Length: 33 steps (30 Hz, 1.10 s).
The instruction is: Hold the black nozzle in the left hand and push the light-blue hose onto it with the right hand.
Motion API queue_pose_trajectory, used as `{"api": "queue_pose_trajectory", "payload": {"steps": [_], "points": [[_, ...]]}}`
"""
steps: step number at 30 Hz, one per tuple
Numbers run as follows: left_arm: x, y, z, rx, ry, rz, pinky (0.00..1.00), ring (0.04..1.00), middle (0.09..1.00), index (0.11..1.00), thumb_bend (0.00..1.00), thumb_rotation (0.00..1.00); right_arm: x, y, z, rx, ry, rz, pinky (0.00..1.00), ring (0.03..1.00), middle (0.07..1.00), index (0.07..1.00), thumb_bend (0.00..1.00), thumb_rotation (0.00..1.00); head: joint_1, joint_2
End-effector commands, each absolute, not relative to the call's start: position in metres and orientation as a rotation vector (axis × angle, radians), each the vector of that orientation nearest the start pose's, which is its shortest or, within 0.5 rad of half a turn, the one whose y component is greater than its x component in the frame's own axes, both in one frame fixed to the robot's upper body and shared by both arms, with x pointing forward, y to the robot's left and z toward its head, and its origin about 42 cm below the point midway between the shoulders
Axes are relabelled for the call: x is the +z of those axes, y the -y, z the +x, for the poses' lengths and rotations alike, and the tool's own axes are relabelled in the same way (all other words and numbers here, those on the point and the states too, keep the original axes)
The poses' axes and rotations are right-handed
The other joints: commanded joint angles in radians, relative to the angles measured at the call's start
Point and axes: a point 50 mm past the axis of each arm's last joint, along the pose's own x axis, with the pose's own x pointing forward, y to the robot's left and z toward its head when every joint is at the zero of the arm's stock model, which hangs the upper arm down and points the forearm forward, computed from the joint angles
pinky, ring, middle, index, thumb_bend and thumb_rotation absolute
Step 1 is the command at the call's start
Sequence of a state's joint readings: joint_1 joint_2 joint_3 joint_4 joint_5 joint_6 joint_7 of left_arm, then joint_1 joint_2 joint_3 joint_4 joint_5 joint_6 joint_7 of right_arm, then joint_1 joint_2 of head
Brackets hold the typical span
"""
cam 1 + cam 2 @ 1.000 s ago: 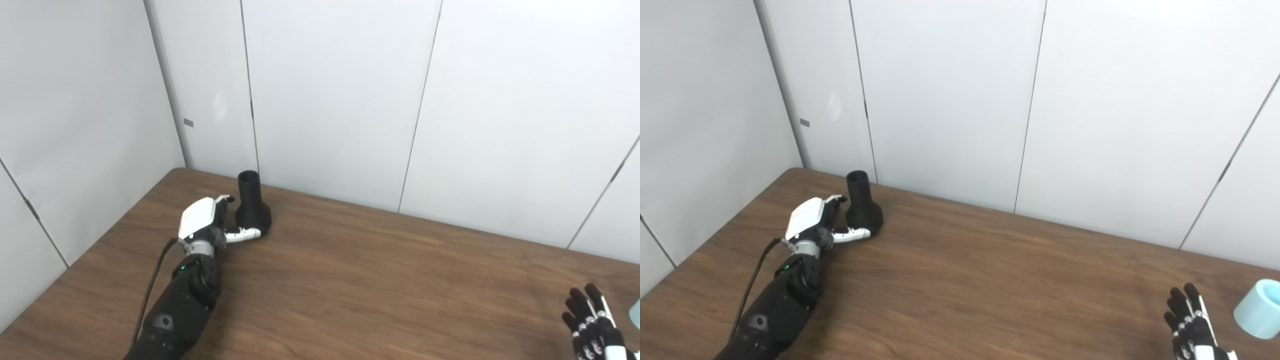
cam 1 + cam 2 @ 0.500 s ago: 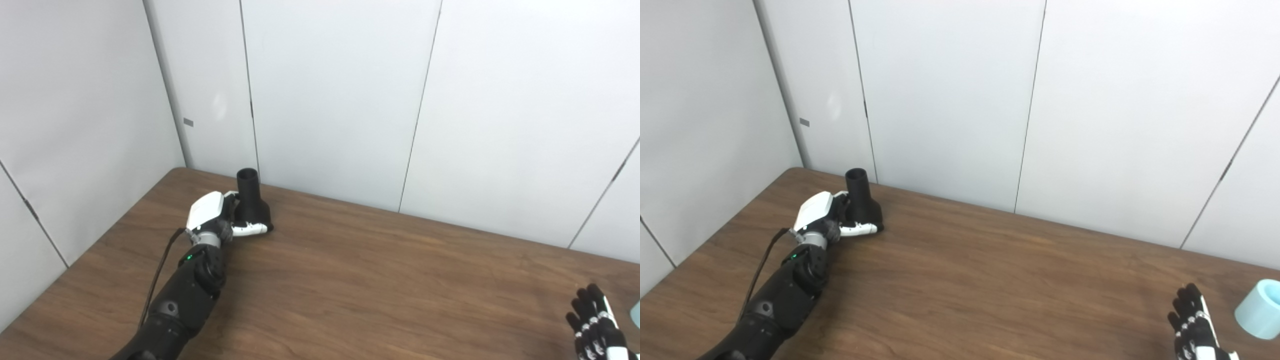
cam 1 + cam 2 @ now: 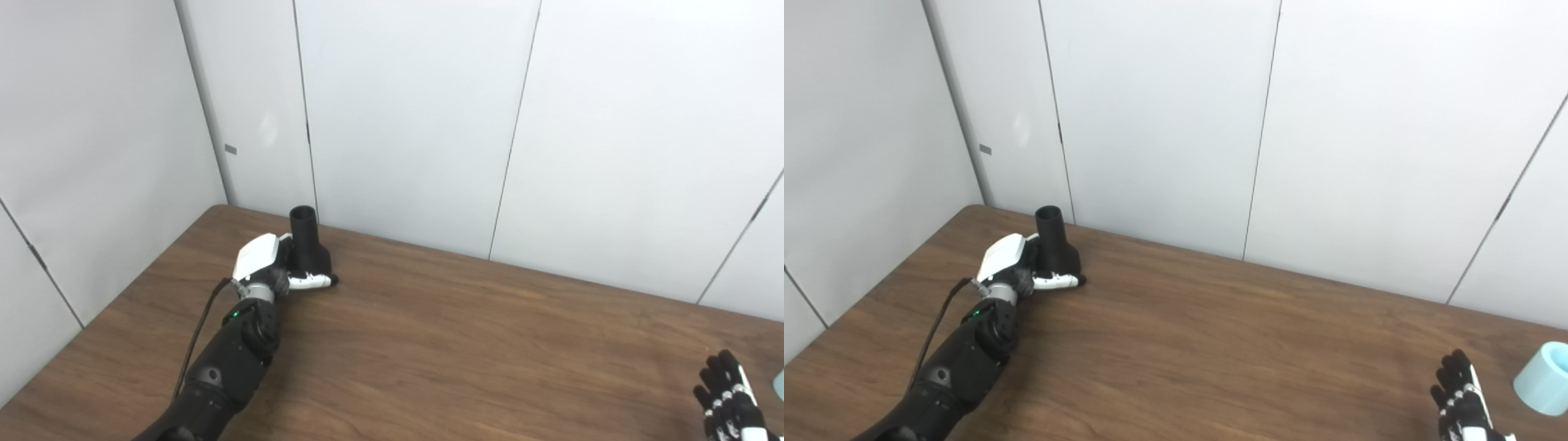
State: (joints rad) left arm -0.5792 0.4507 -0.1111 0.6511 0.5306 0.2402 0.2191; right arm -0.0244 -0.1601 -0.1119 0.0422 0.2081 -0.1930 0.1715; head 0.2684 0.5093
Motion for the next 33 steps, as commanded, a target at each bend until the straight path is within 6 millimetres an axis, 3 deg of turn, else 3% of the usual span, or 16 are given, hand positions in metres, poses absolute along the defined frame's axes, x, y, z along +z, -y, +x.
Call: {"api": "queue_pose_trajectory", "payload": {"steps": [1,6,11,12,14,17,33], "points": [[0.176,-0.371,0.467,0.312,-0.166,1.024,0.80,0.835,0.813,0.799,0.93,0.38,0.066,0.277,0.255,0.035,0.035,0.088,1.00,0.999,0.996,1.000,0.52,0.92,0.000,0.001],[0.172,-0.370,0.467,0.318,-0.175,0.960,0.70,0.792,0.794,0.785,0.90,0.33,0.067,0.276,0.254,0.019,0.043,0.084,1.00,0.991,0.986,1.000,0.52,0.90,-0.002,0.005],[0.170,-0.368,0.468,0.371,-0.161,0.894,0.53,0.600,0.663,0.703,0.81,0.05,0.069,0.276,0.253,-0.038,0.076,0.106,0.93,0.932,0.924,0.991,0.51,0.80,-0.002,0.007],[0.169,-0.369,0.468,0.381,-0.157,0.876,0.51,0.565,0.558,0.621,0.67,0.03,0.069,0.276,0.253,-0.044,0.080,0.108,0.93,0.925,0.917,0.988,0.50,0.79,-0.002,0.007],[0.167,-0.370,0.467,0.389,-0.141,0.857,0.49,0.460,0.507,0.529,0.54,0.01,0.069,0.277,0.253,-0.050,0.083,0.108,0.94,0.917,0.905,0.984,0.50,0.80,-0.003,0.009],[0.165,-0.371,0.466,0.382,-0.130,0.865,0.38,0.455,0.490,0.475,0.48,0.00,0.069,0.276,0.253,-0.060,0.088,0.118,0.93,0.904,0.890,0.974,0.50,0.79,-0.003,0.009],[0.163,-0.368,0.459,0.347,-0.106,0.918,0.35,0.453,0.488,0.469,0.48,0.00,0.070,0.279,0.253,-0.056,0.084,0.103,0.92,0.897,0.872,0.983,0.49,0.80,-0.003,0.016]]}}
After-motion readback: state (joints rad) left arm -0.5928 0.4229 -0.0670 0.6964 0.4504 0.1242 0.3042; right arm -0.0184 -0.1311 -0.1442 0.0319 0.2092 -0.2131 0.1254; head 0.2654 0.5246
